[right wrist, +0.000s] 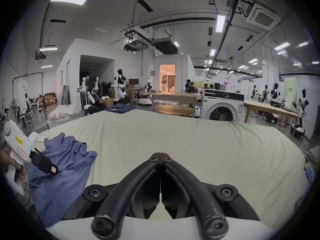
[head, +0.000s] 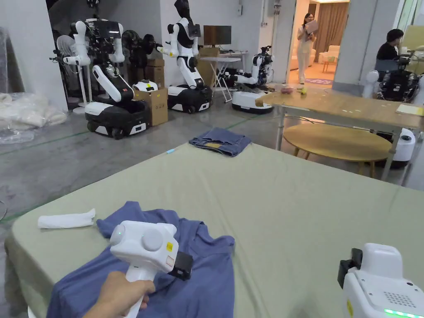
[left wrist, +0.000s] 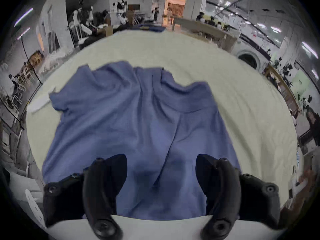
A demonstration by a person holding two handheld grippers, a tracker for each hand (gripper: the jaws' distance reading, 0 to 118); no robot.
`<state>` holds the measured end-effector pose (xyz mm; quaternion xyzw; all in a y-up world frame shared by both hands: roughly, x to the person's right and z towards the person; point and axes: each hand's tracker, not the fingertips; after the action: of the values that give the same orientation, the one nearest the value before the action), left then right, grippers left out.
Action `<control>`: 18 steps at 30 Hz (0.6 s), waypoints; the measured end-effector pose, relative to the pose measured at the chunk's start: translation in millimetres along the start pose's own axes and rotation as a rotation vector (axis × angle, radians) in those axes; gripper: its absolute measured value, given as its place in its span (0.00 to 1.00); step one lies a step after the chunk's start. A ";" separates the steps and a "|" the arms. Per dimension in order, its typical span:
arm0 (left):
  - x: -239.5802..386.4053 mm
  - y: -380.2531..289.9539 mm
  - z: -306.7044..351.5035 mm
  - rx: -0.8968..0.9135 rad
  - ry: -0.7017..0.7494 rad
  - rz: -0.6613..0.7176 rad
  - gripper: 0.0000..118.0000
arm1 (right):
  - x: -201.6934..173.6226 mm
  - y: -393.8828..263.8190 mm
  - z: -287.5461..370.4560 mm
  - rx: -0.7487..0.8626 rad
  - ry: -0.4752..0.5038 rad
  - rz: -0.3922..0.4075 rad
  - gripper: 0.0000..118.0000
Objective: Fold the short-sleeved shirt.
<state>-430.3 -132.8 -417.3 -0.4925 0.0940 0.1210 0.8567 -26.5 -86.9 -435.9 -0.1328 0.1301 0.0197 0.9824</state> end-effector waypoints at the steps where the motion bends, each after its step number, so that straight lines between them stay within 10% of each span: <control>1: 3.1 -1.0 -13.6 -0.043 0.018 -0.008 0.70 | 2.4 -2.7 -2.4 -0.005 -0.002 0.001 0.00; 7: 32.4 -26.1 -24.0 0.002 0.132 -0.155 0.58 | 9.7 -6.6 -2.5 -0.026 -0.016 0.015 0.00; 11: 34.7 -30.1 -15.0 0.054 0.114 -0.162 0.00 | 10.7 -5.2 -1.8 -0.035 -0.017 0.013 0.00; 18: 17.5 -32.9 -2.1 0.130 0.064 -0.135 0.00 | 17.8 -5.3 -2.4 -0.037 -0.026 -0.004 0.00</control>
<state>-403.9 -148.6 -396.2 -0.4449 0.0957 0.0411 0.8895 -9.5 -92.6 -441.4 -0.1508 0.1168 0.0221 0.9814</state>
